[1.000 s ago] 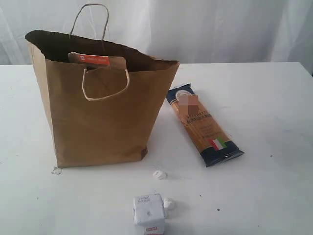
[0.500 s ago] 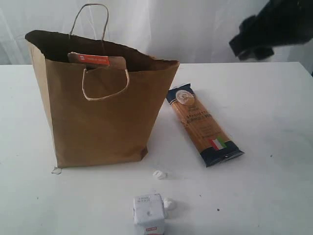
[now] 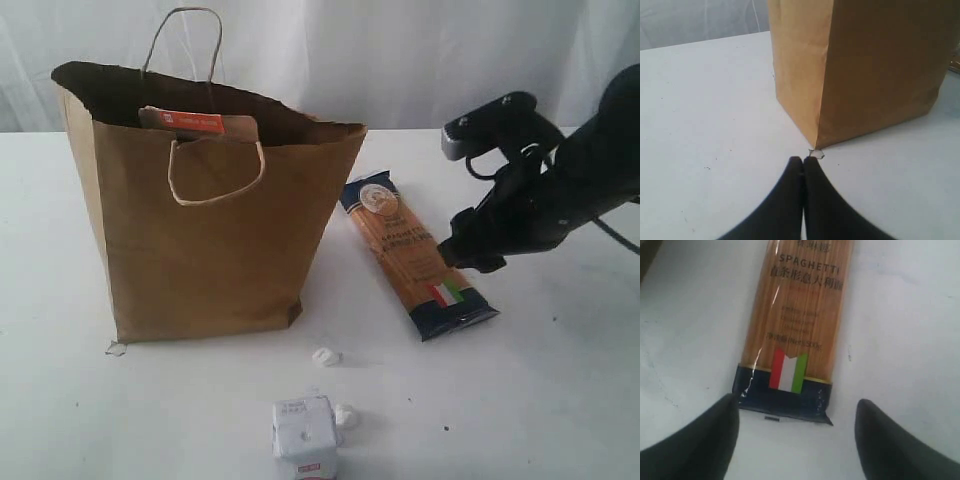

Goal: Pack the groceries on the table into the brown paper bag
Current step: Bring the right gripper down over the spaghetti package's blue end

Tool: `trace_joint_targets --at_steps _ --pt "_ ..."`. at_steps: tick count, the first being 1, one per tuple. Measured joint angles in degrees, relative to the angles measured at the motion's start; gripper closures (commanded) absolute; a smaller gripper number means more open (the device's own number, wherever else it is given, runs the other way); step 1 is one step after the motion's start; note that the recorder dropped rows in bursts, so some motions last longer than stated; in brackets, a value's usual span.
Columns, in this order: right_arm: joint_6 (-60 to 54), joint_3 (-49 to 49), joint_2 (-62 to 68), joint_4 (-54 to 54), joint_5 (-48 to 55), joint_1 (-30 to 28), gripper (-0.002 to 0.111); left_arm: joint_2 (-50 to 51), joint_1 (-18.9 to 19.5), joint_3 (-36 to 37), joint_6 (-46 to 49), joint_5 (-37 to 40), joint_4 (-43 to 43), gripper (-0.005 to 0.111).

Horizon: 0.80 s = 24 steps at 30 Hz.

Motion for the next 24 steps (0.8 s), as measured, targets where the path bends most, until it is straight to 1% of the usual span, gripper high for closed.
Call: trace_joint_targets --at_steps 1,4,5,13,24 --pt "-0.74 0.00 1.03 0.98 -1.22 0.00 0.041 0.00 0.00 0.00 0.00 0.00 0.00 0.107" --pt "-2.98 0.00 4.50 4.07 -4.02 0.00 0.029 0.00 0.00 0.00 0.00 0.00 0.00 0.107" --pt "-3.37 0.00 5.35 4.80 -4.59 0.00 0.027 0.00 0.00 0.00 0.00 0.00 0.00 0.107" --pt "-4.01 -0.11 12.41 6.74 -9.09 0.00 0.026 0.00 0.00 0.00 0.00 0.00 0.00 0.107" --pt "-4.01 -3.85 18.94 6.87 -10.26 0.94 0.026 0.00 0.00 0.00 0.00 0.00 0.00 0.107"
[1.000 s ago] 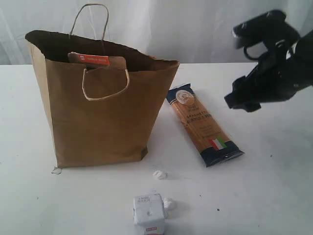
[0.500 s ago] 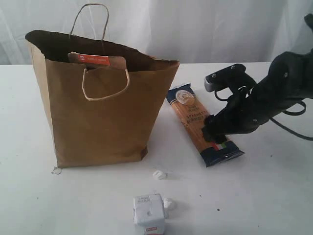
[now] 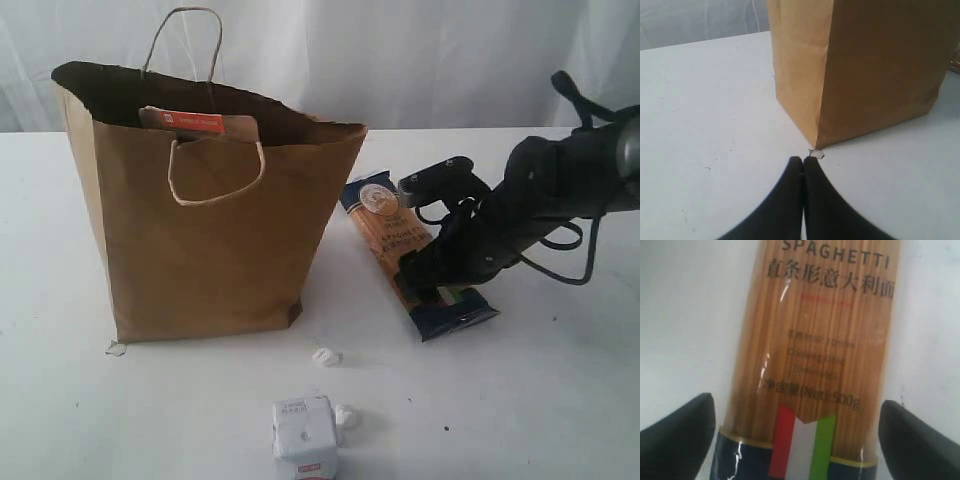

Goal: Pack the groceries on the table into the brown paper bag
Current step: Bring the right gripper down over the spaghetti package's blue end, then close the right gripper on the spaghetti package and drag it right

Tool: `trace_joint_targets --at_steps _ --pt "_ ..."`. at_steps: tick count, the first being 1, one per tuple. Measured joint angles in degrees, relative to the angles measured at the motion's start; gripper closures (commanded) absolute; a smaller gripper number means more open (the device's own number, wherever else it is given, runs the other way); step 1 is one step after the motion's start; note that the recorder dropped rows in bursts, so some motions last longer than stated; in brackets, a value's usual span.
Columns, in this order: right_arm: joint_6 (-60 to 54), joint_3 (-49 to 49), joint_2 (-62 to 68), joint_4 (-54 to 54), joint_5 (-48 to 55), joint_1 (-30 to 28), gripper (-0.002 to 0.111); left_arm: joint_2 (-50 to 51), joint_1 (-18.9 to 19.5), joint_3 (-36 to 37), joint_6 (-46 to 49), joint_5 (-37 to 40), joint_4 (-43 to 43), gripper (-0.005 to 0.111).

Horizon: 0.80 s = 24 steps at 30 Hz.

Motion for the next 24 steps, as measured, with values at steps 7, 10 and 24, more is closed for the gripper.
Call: trace_joint_targets --at_steps 7,10,24 --pt "-0.20 -0.95 3.55 0.11 -0.81 0.36 0.028 0.00 0.00 0.00 0.00 0.00 0.00 0.107" --pt "-0.20 -1.31 4.25 0.00 0.37 0.36 0.040 0.00 0.00 0.00 0.00 0.00 0.00 0.107" --pt "1.75 8.62 -4.72 -0.23 12.62 -0.01 0.108 0.00 0.00 0.00 0.00 0.00 0.00 0.107"
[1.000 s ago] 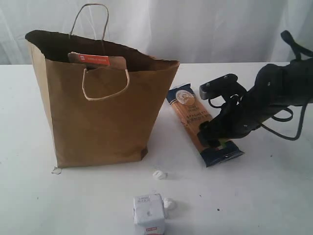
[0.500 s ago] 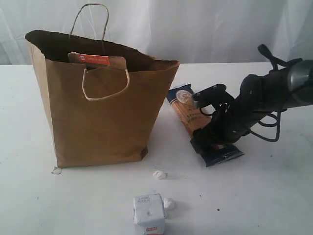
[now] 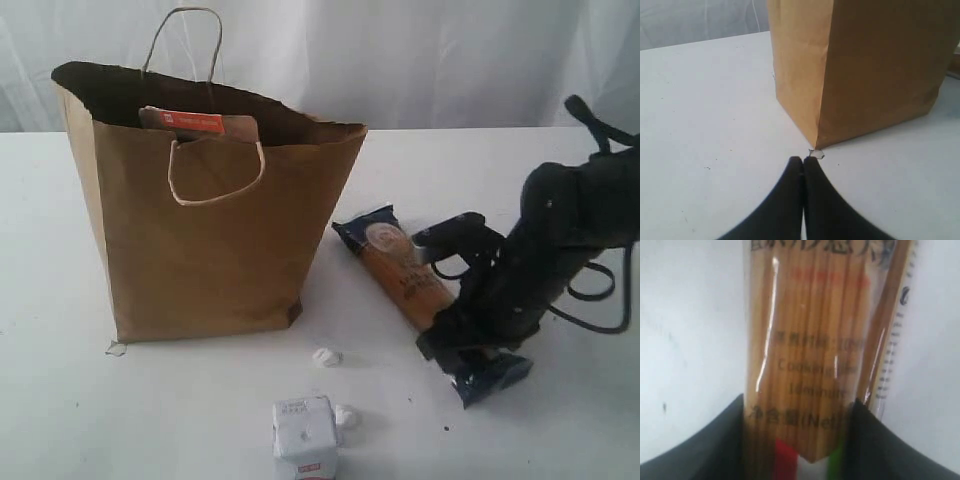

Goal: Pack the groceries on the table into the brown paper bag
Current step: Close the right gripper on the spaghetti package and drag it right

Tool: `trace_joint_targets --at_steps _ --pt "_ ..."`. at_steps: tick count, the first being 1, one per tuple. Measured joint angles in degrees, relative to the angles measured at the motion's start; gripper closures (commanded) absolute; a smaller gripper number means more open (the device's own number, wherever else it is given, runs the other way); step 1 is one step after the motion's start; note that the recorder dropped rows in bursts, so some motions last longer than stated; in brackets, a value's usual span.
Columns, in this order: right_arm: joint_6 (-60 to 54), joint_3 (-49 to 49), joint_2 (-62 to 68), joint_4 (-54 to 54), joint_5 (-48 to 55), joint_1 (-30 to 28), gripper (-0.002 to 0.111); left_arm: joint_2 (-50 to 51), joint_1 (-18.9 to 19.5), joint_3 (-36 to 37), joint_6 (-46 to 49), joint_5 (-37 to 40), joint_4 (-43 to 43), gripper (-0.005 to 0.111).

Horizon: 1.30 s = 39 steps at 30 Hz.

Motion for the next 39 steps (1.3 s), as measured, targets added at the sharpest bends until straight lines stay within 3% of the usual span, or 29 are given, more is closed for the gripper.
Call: trace_joint_targets --at_steps 4,7,9,10,11,13,20,29,39 --pt "1.22 4.96 -5.86 -0.16 4.93 -0.67 0.107 0.00 0.00 0.00 0.00 0.00 0.00 0.107" --pt "1.57 7.01 -9.48 -0.28 7.50 -0.92 0.094 0.00 0.00 0.00 0.00 0.00 0.00 0.107" --pt "1.57 7.71 -10.92 -0.28 8.52 -0.92 0.077 0.00 0.00 0.00 0.00 0.00 0.00 0.107" --pt "1.57 7.77 -11.41 -0.28 8.80 -0.92 0.066 0.00 0.00 0.00 0.00 0.00 0.00 0.107" --pt "1.57 7.83 -11.85 -0.28 8.93 -0.92 0.041 0.00 0.00 0.00 0.00 0.00 0.00 0.107" --pt "1.57 7.83 -12.47 0.28 7.78 -0.92 0.024 0.00 0.00 0.00 0.00 0.00 0.00 0.107" --pt "1.10 6.87 -12.59 0.42 4.58 -0.92 0.024 0.00 0.00 0.00 0.00 0.00 0.00 0.107" --pt "-0.40 -12.71 -2.42 1.06 -0.17 3.09 0.024 0.00 0.00 0.00 0.00 0.00 0.00 0.107" --pt "-4.59 -15.01 6.17 0.06 -4.91 5.03 0.024 0.00 0.00 0.00 0.00 0.00 0.00 0.107"
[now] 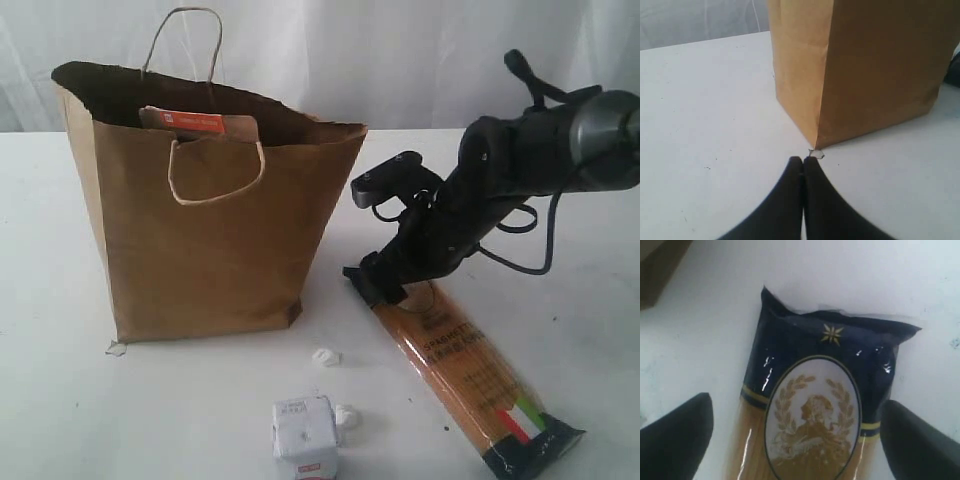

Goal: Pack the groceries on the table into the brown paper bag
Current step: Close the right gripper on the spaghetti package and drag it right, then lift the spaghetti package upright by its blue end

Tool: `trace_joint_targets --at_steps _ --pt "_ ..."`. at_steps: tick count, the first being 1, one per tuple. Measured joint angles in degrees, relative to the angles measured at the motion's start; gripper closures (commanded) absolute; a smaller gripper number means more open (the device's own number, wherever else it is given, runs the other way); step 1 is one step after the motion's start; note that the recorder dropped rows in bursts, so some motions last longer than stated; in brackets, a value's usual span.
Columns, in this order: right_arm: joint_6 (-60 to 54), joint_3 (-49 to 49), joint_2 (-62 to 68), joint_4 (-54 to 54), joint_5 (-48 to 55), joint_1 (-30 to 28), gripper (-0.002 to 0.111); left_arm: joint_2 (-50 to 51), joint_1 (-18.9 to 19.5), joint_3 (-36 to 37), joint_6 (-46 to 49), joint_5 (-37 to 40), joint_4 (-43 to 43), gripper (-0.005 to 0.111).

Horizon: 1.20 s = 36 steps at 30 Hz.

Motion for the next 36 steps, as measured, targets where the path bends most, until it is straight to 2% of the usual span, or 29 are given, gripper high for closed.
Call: trace_joint_targets --at_steps 6,18,19,21,25,26,36 --pt "-0.80 -0.13 2.01 -0.29 -2.70 0.64 0.021 0.00 0.00 0.00 0.00 0.00 0.00 0.107" --pt "-2.76 -0.21 5.86 -1.05 -6.35 0.64 0.022 0.00 0.00 0.00 0.00 0.00 0.00 0.107" --pt "-2.76 -0.21 6.05 -0.91 -6.35 0.64 0.026 0.00 0.00 0.00 0.00 0.00 0.00 0.107" --pt "-2.76 -0.34 6.17 -0.84 -6.50 0.64 0.042 0.00 0.00 0.00 0.00 0.00 0.00 0.107" --pt "-2.88 -0.57 6.52 0.55 -6.54 0.64 0.099 0.00 0.00 0.00 0.00 0.00 0.00 0.107" --pt "-2.88 -0.65 6.52 0.67 -6.09 0.76 0.108 0.00 0.00 0.00 0.00 0.00 0.00 0.107" --pt "1.89 2.15 2.15 0.92 -4.85 0.76 0.108 0.00 0.00 0.00 0.00 0.00 0.00 0.107"
